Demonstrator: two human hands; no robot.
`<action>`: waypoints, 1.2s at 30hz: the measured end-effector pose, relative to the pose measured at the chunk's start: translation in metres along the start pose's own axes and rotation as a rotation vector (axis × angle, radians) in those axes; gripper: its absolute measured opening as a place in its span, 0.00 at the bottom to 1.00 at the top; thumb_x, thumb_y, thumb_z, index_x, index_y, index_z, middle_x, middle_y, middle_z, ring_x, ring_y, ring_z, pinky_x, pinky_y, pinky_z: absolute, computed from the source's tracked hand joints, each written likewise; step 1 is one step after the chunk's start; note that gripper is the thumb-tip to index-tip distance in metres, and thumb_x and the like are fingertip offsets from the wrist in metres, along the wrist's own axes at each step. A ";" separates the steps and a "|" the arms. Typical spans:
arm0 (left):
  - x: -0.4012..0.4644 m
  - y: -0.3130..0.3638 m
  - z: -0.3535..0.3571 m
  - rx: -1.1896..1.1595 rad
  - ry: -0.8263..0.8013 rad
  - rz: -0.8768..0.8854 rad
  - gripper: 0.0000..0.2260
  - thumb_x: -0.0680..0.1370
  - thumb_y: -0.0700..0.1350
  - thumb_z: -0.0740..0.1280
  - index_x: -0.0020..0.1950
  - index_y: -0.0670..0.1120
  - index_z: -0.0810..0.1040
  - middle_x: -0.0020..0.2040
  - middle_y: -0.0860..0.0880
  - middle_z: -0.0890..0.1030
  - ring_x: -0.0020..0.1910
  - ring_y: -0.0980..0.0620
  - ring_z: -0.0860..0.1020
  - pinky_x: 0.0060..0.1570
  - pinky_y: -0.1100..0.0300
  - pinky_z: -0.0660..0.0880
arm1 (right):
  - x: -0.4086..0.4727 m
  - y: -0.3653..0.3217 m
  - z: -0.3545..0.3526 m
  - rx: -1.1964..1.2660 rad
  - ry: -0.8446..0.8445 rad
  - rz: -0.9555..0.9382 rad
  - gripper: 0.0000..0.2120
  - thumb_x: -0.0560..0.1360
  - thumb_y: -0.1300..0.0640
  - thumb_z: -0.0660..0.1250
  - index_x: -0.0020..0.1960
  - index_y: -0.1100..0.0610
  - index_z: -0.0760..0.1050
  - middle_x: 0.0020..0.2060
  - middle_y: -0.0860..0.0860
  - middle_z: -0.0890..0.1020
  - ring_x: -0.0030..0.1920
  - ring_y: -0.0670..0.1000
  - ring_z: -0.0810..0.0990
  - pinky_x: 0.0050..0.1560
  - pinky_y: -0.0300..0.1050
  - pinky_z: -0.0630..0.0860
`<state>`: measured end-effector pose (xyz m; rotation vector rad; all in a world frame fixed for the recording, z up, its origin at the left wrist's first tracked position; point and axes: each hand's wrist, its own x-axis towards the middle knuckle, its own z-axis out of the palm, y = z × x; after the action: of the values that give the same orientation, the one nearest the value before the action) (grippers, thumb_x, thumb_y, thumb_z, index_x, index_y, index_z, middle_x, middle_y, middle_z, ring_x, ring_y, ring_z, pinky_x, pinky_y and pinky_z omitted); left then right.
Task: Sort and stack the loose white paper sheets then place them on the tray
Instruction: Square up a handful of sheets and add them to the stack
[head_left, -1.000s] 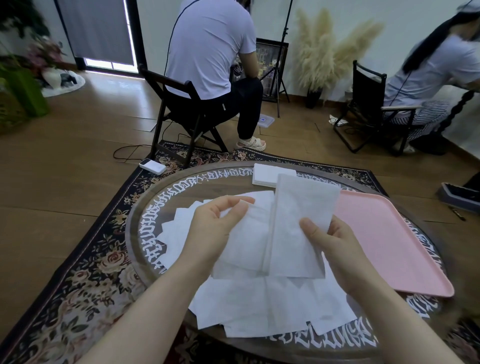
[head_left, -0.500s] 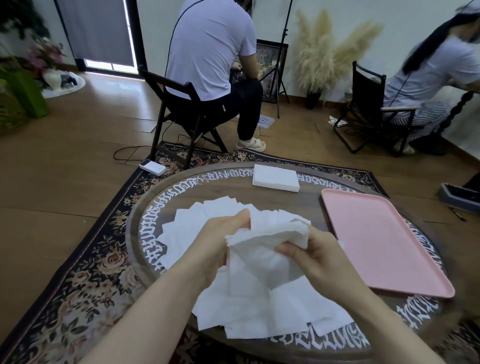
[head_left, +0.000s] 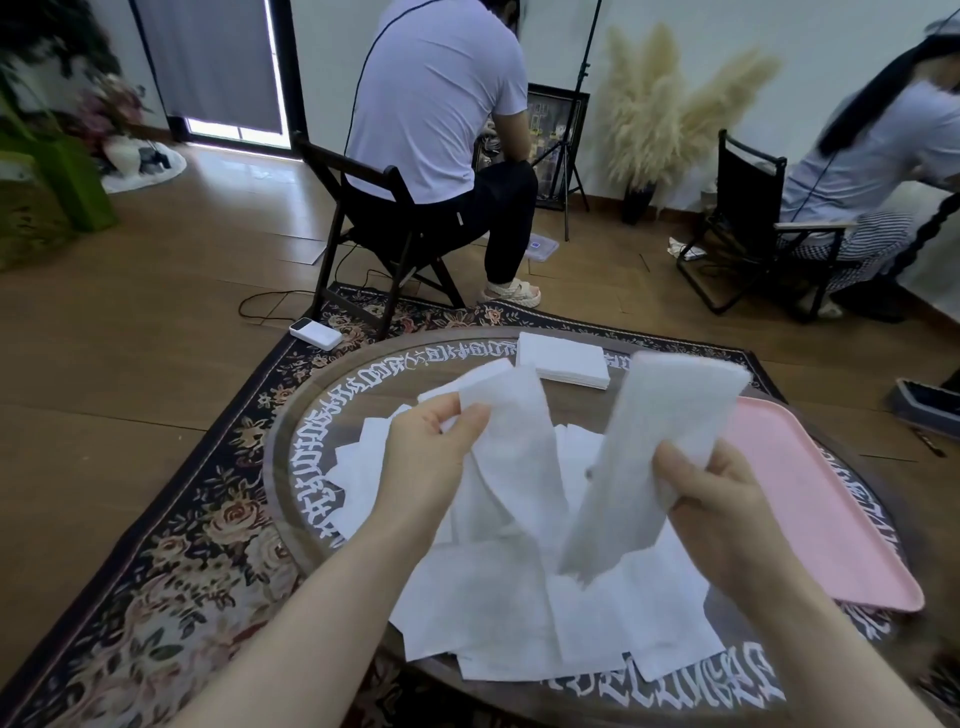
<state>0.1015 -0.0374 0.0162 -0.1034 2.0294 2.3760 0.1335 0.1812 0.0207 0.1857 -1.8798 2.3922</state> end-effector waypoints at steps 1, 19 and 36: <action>0.000 0.000 0.000 0.006 -0.007 -0.008 0.08 0.81 0.41 0.65 0.48 0.46 0.84 0.47 0.49 0.86 0.47 0.49 0.83 0.50 0.55 0.77 | 0.002 -0.002 -0.003 0.060 0.026 0.000 0.09 0.72 0.61 0.67 0.50 0.60 0.80 0.41 0.53 0.86 0.40 0.53 0.85 0.42 0.45 0.82; -0.007 0.003 0.011 0.001 -0.381 -0.128 0.13 0.83 0.44 0.60 0.54 0.55 0.84 0.52 0.49 0.86 0.46 0.51 0.83 0.39 0.60 0.77 | -0.002 0.018 0.007 -0.200 -0.056 0.339 0.19 0.71 0.52 0.69 0.59 0.59 0.79 0.53 0.57 0.86 0.52 0.59 0.85 0.51 0.54 0.82; -0.008 -0.002 0.008 -0.004 -0.407 -0.107 0.09 0.82 0.44 0.62 0.52 0.51 0.83 0.47 0.51 0.86 0.42 0.54 0.84 0.37 0.63 0.78 | -0.004 0.021 0.010 -0.208 -0.074 0.323 0.15 0.72 0.49 0.70 0.56 0.52 0.82 0.53 0.55 0.85 0.53 0.58 0.85 0.52 0.54 0.80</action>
<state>0.1090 -0.0291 0.0157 0.2455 1.7811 2.1227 0.1347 0.1664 0.0027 -0.0503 -2.3340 2.3814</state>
